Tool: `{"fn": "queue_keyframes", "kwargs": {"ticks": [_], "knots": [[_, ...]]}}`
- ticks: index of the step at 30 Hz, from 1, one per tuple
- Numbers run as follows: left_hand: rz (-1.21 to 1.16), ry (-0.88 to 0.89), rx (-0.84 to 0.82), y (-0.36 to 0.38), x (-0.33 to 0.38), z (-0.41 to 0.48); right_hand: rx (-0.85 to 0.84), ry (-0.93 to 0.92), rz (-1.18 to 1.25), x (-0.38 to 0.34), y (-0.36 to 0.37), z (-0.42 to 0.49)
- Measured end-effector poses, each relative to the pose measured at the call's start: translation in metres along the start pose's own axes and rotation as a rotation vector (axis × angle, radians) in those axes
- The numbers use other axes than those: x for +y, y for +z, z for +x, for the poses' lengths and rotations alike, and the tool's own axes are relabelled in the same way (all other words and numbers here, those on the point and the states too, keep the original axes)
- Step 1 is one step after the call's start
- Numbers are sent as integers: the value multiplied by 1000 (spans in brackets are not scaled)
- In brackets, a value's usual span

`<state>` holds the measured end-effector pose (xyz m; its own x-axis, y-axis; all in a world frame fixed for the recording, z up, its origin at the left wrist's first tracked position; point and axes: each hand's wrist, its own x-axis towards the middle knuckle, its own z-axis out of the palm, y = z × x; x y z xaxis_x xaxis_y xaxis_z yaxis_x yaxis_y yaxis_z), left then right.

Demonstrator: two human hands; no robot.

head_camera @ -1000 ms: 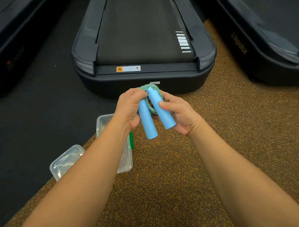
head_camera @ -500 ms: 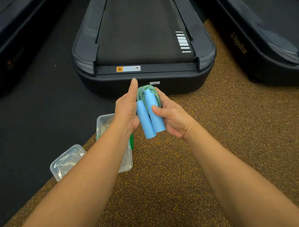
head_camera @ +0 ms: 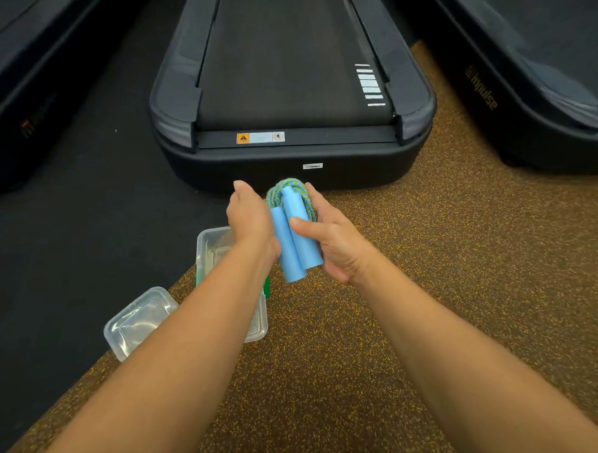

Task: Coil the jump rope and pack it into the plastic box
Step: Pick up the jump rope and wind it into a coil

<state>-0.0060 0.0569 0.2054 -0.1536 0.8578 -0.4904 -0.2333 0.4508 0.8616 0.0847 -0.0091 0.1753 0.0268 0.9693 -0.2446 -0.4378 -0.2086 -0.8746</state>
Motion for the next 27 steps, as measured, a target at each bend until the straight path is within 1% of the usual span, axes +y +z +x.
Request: {"fn": "queue_keyframes", "kwargs": {"ticks": [2,5,6,8,13,16,19,27], "knots": [[-82,-80,-99,-3,6,-7,1,1,15,-1,1,1],[-48,-182,-324,-13,17,-16,-27,5,93,0,2,7],[1,-177,-378,-16,19,-15,-39,16,120,1,4,9],[82,-144,-432,-20,22,-11,-51,46,156,3,6,13],[102,-123,-576,-41,20,9,-38,96,200,11,14,21],[101,-135,-541,-52,20,19,-6,110,226,15,19,30],[73,-98,-445,-58,17,24,19,111,215,19,26,37],[178,-64,-169,-75,-3,32,46,144,172,49,44,54]]}}
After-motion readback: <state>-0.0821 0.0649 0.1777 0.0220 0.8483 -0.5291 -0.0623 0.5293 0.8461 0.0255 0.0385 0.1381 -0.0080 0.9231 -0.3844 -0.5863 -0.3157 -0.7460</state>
